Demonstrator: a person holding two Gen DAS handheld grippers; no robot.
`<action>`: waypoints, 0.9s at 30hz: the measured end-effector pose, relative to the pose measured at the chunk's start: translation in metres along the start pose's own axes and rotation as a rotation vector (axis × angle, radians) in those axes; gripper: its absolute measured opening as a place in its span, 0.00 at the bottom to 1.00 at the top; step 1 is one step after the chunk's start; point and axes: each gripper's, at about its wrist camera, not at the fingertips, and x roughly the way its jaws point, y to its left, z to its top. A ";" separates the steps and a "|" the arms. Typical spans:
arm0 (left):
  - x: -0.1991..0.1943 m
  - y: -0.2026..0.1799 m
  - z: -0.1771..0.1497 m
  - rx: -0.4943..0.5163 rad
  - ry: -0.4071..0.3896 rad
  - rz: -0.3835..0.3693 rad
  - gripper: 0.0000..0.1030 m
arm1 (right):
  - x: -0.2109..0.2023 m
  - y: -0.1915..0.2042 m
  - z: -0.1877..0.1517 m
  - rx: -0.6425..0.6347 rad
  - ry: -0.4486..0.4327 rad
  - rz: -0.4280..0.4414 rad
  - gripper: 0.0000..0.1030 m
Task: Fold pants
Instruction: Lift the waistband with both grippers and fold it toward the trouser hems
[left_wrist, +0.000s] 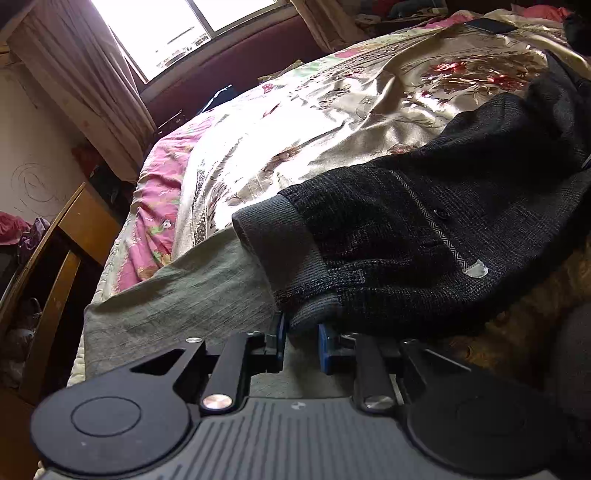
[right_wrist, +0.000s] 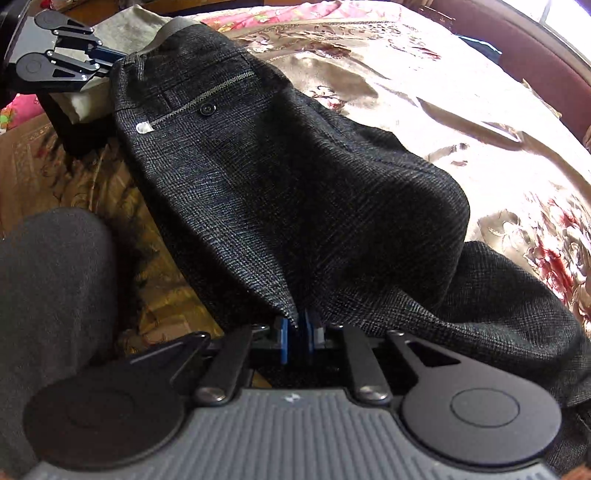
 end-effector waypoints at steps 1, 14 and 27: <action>-0.004 0.004 -0.002 -0.040 -0.006 -0.009 0.35 | -0.001 0.000 0.000 0.001 -0.007 0.001 0.16; 0.006 -0.029 0.020 -0.093 -0.042 -0.051 0.36 | -0.005 -0.001 -0.013 0.153 -0.047 -0.006 0.28; -0.015 -0.126 0.086 -0.063 -0.178 -0.317 0.37 | -0.064 -0.180 -0.125 0.913 -0.200 -0.275 0.31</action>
